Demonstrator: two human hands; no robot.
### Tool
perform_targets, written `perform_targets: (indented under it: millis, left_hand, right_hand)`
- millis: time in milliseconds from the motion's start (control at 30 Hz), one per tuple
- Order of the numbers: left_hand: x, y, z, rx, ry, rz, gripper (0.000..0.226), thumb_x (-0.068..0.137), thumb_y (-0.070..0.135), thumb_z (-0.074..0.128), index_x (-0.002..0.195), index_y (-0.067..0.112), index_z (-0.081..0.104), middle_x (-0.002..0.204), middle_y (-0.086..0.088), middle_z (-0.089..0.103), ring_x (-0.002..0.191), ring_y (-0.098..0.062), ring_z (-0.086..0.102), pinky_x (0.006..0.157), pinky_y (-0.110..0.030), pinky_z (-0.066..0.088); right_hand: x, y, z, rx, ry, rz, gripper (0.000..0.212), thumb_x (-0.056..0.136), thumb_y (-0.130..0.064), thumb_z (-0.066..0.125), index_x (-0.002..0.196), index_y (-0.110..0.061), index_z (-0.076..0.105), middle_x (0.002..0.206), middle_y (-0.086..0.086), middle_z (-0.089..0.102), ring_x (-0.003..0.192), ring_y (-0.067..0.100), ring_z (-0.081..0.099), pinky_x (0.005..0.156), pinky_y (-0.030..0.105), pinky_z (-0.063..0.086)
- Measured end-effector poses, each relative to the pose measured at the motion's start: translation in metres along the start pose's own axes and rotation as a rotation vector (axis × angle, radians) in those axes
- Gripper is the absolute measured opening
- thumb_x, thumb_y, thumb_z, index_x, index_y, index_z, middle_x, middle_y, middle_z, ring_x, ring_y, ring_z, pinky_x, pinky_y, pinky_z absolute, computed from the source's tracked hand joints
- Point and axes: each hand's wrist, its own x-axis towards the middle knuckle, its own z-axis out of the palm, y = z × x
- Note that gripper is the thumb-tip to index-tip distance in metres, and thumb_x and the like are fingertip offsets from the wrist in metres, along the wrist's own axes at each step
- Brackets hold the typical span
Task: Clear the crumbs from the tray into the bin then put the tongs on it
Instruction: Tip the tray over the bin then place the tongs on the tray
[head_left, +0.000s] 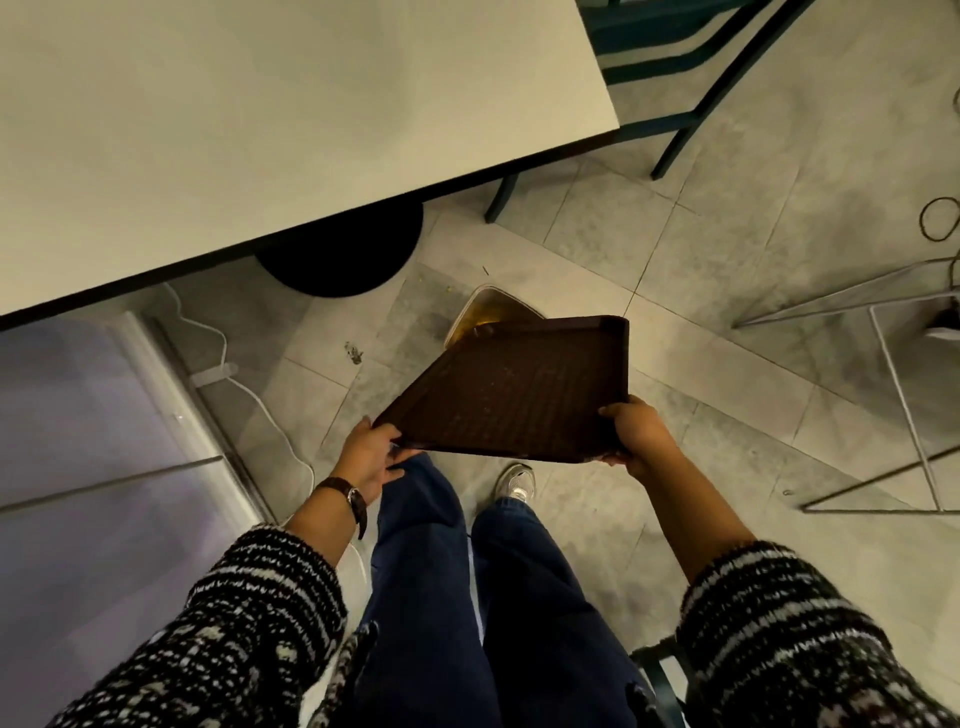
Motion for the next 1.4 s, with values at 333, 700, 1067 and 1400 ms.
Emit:
perform_targets:
  millis: [333, 700, 1067, 1400]
  left_hand:
    - [-0.188, 0.033, -0.007, -0.053, -0.222, 0.260, 0.021, 0.090, 0.008, 0.049, 0.110, 0.013, 0.054, 0.109, -0.009, 0.066, 0.089, -0.025, 0.067, 0.083, -0.040, 0.049]
    - [-0.332, 0.025, -0.037, -0.195, -0.280, 0.611, 0.024, 0.082, 0.007, 0.051, 0.104, 0.011, 0.061, 0.083, -0.004, 0.075, 0.072, -0.024, 0.072, 0.091, -0.038, 0.046]
    - [-0.310, 0.022, -0.084, -0.321, -0.067, 0.770, 0.048, 0.087, 0.002, 0.051, 0.132, 0.015, 0.042, 0.105, -0.008, 0.068, 0.072, -0.022, 0.072, 0.082, -0.034, 0.048]
    - [-0.217, -0.004, -0.129, -0.478, 0.124, 0.609, 0.054, 0.089, -0.006, 0.047, 0.138, 0.015, 0.036, 0.129, -0.012, 0.052, 0.100, -0.027, 0.058, 0.087, -0.035, 0.046]
  right_hand:
    - [-0.173, -0.019, -0.110, 0.220, -0.121, -0.172, 0.015, 0.093, -0.008, 0.045, 0.103, 0.000, 0.053, 0.073, 0.014, 0.066, 0.053, 0.024, 0.056, 0.036, 0.021, 0.046]
    - [-0.308, -0.045, -0.157, 0.191, -0.286, -0.635, 0.030, 0.093, -0.015, 0.041, 0.078, 0.006, 0.056, 0.040, 0.018, 0.053, 0.035, 0.027, 0.049, 0.060, 0.039, 0.043]
    - [-0.263, -0.077, -0.083, 0.098, -0.392, -0.749, 0.031, 0.097, -0.016, 0.043, 0.126, -0.007, 0.050, 0.078, 0.013, 0.068, 0.045, 0.015, 0.060, 0.036, 0.021, 0.045]
    - [-0.182, -0.054, 0.039, -0.067, -0.368, -0.601, 0.036, 0.098, -0.015, 0.043, 0.133, -0.006, 0.043, 0.132, 0.014, 0.054, 0.119, 0.030, 0.053, 0.105, 0.046, 0.041]
